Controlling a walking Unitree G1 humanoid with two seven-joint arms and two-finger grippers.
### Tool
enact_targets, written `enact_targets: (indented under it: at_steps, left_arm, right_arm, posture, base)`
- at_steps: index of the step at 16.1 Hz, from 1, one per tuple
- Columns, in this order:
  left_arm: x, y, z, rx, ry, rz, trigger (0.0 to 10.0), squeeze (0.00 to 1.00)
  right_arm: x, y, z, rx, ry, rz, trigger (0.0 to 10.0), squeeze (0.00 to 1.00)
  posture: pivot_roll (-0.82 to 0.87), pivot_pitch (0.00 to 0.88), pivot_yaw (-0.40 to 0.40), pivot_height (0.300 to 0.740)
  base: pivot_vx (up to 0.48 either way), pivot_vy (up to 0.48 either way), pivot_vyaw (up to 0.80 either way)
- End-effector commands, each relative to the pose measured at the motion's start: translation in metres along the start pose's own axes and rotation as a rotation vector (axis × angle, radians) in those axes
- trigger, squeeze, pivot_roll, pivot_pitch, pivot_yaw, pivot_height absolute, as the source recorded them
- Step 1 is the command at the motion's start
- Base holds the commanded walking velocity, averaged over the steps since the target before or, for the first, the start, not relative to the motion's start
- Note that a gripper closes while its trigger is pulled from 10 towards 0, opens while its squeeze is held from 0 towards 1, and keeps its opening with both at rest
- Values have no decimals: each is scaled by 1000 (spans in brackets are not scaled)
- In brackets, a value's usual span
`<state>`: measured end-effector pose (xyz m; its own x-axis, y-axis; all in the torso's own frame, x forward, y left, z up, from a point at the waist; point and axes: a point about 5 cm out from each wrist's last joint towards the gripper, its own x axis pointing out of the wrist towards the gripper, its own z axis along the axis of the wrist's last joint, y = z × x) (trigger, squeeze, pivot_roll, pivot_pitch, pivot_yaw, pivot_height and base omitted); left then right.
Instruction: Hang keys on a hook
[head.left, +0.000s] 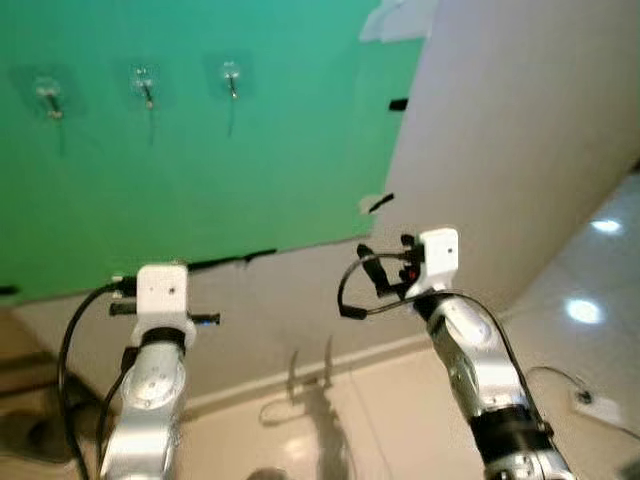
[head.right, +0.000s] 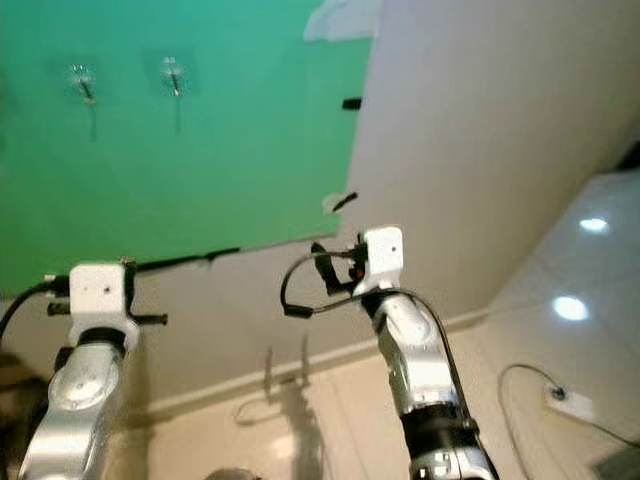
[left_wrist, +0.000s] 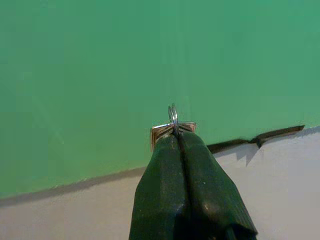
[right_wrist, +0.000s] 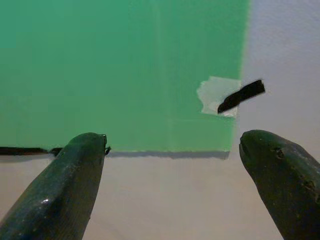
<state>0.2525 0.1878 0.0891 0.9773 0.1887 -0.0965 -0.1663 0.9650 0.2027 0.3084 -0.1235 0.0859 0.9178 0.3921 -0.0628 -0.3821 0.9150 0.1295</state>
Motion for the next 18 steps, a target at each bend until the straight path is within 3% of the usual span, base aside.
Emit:
enact_targets:
  at_steps: [1, 6, 10, 12, 15, 18]
  left_arm:
    - [2, -8, 10, 14, -33, -19, 10000, 0]
    - [7, -11, 8, -2, -4, -24, 10000, 0]
    - [21, -11, 16, -33, -40, -12, 10000, 0]
    - [22, -10, 15, -85, -22, -6, 10000, 0]
    - [20, -5, 11, -78, -15, -8, 10000, 0]
    - [26, 4, 10, -88, -25, -22, 10000, 0]
  right_arm:
    - [-1, -1, -1, -8, 5, 1, 10000, 0]
    - [-1, 1, -4, 15, 16, 11, 10000, 0]
    - [6, 0, -3, 3, 34, 44, 10000, 0]
    - [9, -1, -3, 13, 44, 42, 10000, 0]
    - [7, -4, -8, 28, 53, -20, 10000, 0]
    - [4, 6, -12, 28, 28, -19, 10000, 0]
  posture:
    - [23, 0, -9, 740]
    - [17, 0, -3, 740]
    - [24, 0, -28, 740]
    - [37, 0, -29, 740]
    - [41, 0, -20, 740]
    - [45, 0, -8, 740]
  base:
    - [0, -472, 444]
    - [0, -389, 441]
    - [0, 0, 427]
    - [0, 0, 428]
    - [0, 0, 0]
    - [0, 464, 0]
